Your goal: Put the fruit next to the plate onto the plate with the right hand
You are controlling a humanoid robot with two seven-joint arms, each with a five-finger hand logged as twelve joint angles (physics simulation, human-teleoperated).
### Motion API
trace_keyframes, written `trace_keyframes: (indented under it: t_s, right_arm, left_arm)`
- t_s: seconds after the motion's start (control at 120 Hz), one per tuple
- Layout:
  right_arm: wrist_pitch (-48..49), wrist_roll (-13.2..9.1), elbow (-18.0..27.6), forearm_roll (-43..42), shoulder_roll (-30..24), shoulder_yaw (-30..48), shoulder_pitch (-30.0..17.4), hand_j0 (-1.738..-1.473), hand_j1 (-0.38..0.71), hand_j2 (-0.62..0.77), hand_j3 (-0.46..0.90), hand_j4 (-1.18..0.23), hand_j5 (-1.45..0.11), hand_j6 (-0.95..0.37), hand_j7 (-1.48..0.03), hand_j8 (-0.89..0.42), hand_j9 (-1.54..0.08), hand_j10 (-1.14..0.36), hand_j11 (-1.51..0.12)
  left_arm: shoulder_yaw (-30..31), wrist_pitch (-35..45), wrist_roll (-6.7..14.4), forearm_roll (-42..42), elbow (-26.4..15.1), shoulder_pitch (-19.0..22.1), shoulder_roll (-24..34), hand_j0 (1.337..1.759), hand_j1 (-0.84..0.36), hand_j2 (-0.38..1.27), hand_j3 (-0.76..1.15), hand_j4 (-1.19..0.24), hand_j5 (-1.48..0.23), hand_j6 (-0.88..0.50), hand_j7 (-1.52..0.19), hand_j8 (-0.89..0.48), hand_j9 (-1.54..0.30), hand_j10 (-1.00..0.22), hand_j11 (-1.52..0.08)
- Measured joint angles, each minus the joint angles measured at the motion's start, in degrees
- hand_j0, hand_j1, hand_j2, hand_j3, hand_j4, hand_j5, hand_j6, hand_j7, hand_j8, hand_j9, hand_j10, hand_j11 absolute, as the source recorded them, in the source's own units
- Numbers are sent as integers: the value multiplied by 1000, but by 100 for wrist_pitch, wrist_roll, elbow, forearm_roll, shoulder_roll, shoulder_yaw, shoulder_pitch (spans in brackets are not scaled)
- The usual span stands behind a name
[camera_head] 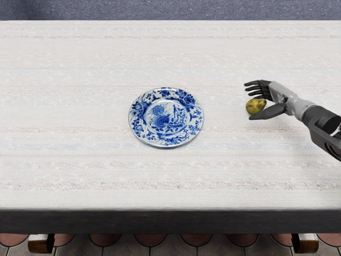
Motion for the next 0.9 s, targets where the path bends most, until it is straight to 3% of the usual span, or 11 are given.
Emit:
trace_keyframes:
  t_s: [0.9]
  right_arm:
    - [6,331,-313,-8,73,-67,-121,-1658,177,-81,0,-456,-567,-451,-576,-405,-571,-394,-576]
  left_arm:
    - [0,2,0,0,0,0,0,1658,325,4,0,-21,-27,-21,-27,-21,-27,-21,-26]
